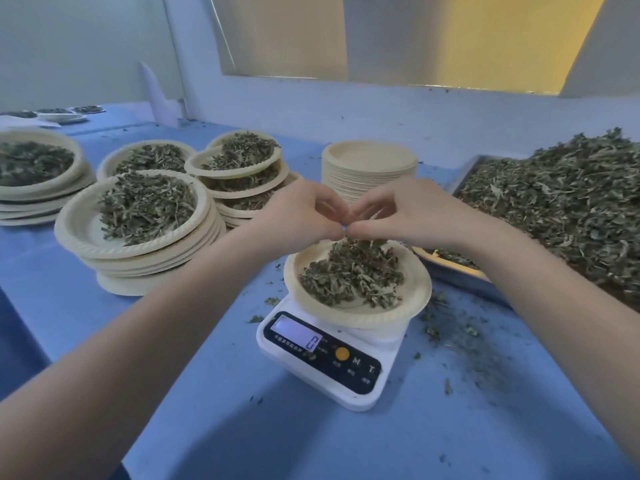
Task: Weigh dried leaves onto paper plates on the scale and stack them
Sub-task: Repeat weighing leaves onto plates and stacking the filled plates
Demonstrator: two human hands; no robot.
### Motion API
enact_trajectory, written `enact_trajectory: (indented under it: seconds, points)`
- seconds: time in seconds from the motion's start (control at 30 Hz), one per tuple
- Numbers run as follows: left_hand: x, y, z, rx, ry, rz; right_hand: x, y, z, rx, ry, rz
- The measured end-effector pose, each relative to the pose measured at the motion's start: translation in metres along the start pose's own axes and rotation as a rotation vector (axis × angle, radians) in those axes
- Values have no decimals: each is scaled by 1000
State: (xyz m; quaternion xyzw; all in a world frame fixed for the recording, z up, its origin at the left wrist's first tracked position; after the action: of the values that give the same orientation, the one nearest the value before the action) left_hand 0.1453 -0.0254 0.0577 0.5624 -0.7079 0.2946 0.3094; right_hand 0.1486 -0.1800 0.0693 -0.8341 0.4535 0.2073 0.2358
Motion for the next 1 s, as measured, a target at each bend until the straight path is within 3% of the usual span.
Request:
enact_trajectory:
  seconds: [0.3, 0.67, 0.9, 1.0]
  points:
    - [-4, 1, 4, -74, -7, 43, 2, 5, 7, -1, 19, -28]
    - [22, -23, 39, -15, -19, 104, 28, 16, -23, 64, 26, 73]
    - [85, -61, 112, -34, -257, 210, 90, 43, -65, 198, 123, 225]
    - [96, -79, 140, -174, -403, 203, 118, 51, -74, 95, 247, 286]
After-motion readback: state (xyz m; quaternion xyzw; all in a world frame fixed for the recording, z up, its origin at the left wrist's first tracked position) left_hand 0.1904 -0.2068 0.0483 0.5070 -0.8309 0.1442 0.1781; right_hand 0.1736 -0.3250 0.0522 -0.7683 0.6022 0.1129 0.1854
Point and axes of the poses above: each hand's wrist, its own y-axis away from the middle knuckle, its own z-axis out of the palm, x = y × z, the point moved 3 cm from there along -y, towards the middle knuckle, and after that the axes turned 5 degrees about -z, right-handed, at the moved point
